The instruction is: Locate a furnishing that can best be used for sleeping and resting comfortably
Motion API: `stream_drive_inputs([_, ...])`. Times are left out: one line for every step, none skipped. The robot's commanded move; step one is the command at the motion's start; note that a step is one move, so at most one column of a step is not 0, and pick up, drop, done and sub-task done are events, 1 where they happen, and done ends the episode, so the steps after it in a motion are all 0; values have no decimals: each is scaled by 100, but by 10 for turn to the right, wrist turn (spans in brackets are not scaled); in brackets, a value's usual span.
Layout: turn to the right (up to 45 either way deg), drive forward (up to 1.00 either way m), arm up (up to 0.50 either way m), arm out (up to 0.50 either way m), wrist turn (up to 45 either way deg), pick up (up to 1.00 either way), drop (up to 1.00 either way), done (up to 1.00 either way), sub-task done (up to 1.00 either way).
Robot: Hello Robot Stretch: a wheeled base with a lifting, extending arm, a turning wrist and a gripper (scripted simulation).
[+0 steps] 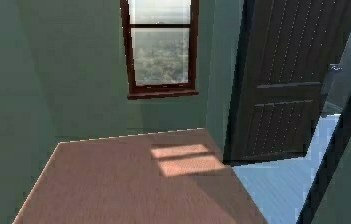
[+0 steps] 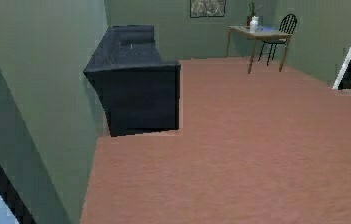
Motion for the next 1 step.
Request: stream_drive_inputs([0,100,0,0,0,0,0,0,0])
